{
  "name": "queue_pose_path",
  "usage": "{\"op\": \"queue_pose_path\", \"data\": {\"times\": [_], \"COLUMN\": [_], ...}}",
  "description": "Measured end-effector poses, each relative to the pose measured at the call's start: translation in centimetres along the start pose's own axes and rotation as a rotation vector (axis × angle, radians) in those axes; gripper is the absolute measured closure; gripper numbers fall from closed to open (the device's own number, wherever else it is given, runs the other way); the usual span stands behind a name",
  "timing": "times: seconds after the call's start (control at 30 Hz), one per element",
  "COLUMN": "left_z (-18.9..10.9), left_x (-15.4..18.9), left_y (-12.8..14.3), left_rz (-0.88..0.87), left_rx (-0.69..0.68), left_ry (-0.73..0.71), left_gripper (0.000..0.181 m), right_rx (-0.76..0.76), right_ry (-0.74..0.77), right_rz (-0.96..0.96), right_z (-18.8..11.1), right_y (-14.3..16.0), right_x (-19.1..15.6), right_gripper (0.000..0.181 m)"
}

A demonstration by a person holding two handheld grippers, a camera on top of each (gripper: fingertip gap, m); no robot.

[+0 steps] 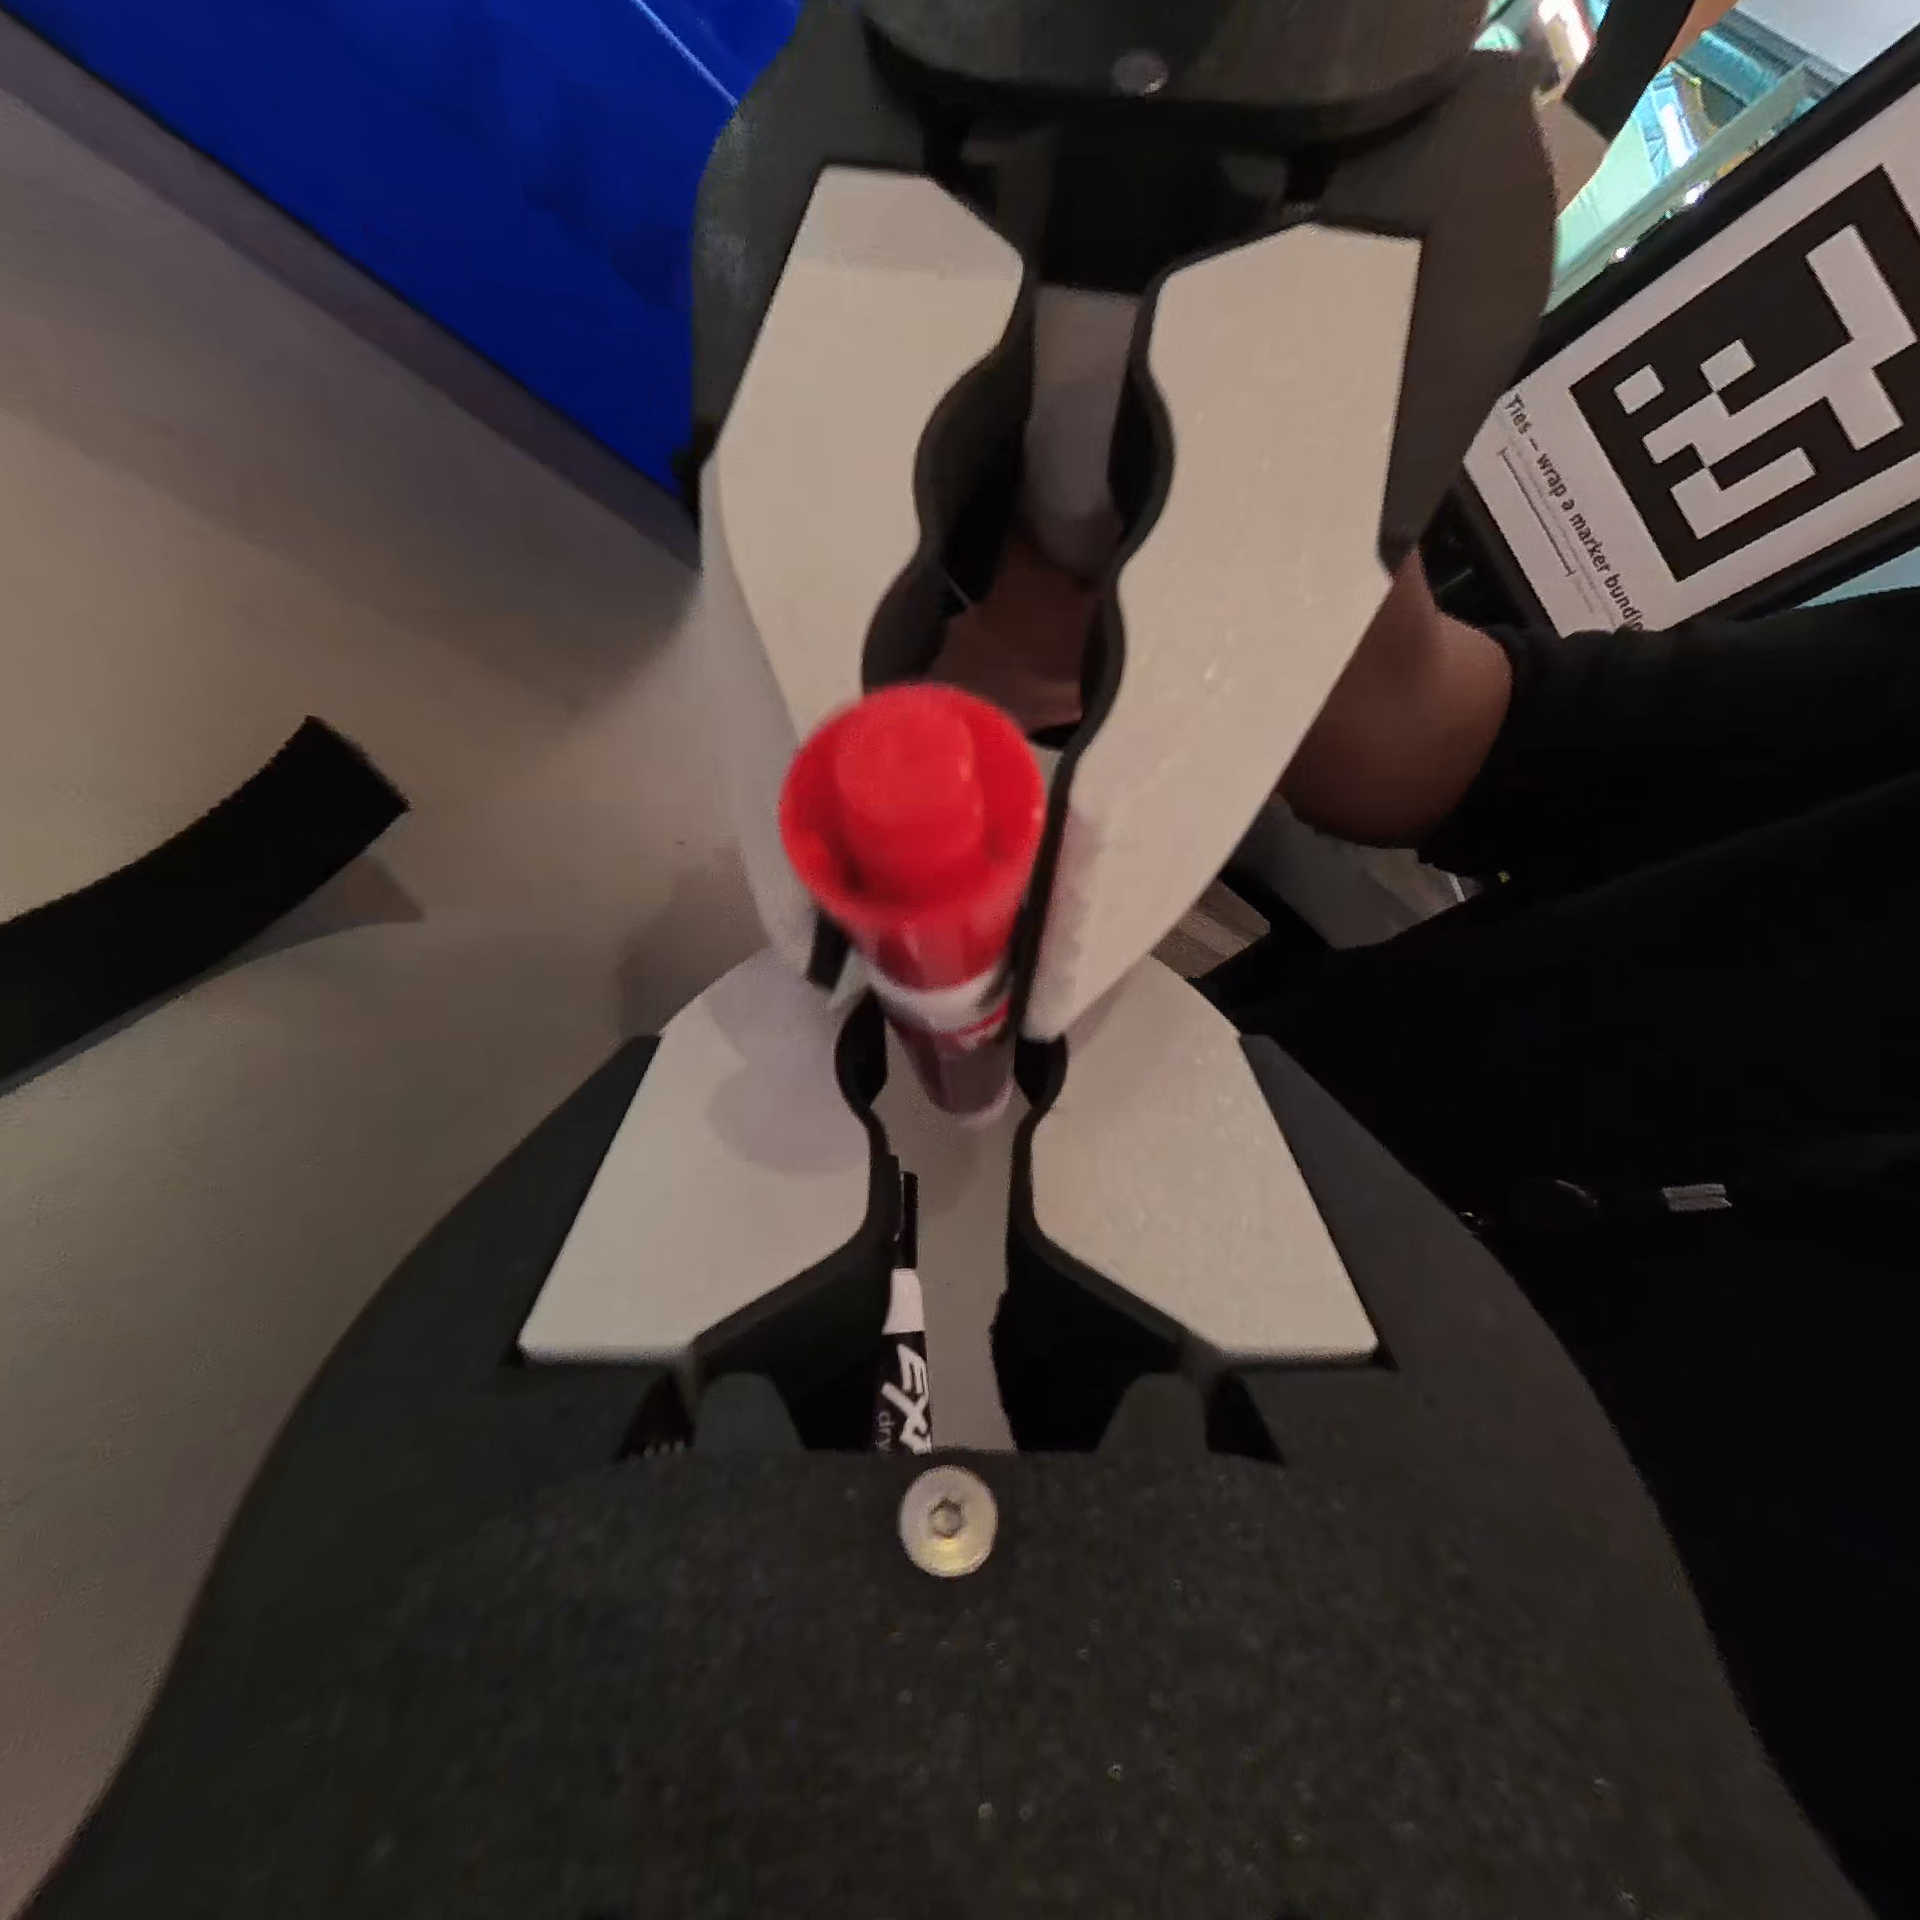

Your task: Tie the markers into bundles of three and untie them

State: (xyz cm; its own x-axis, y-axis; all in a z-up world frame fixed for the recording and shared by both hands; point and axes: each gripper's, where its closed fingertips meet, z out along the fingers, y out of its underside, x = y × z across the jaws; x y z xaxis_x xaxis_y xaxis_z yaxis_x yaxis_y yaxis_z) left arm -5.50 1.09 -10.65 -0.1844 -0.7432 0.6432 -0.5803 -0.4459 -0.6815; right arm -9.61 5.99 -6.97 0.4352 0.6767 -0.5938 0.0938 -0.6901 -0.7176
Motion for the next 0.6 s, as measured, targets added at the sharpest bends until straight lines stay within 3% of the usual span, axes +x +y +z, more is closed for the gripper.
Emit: {"op": "queue_pose_path", "data": {"times": [0.1, 0.23, 0.37, 0.6], "left_z": [-1.2, -4.0, -5.2, -4.6], "left_x": [-1.4, -2.4, -2.7, -2.6], "left_y": [1.3, 3.0, 3.4, 6.4], "left_rz": [-0.006, 0.026, 0.084, 0.139], "left_rx": [-0.034, -0.076, -0.121, -0.286], "left_ry": [-0.091, -0.187, -0.259, -0.299], "left_gripper": [0.143, 0.141, 0.143, 0.151], "right_rx": [-0.04, -0.422, -0.723, -0.693], "right_ry": [0.176, 0.496, 0.542, 0.55], "right_rz": [-0.134, -0.379, -0.395, -0.361], "right_z": [-1.8, -3.8, -2.6, -0.5], "right_y": [-0.8, 2.3, 7.2, 8.6], "right_x": [1.0, 4.3, 7.1, 9.3], "right_gripper": [0.164, 0.164, 0.164, 0.163]}}
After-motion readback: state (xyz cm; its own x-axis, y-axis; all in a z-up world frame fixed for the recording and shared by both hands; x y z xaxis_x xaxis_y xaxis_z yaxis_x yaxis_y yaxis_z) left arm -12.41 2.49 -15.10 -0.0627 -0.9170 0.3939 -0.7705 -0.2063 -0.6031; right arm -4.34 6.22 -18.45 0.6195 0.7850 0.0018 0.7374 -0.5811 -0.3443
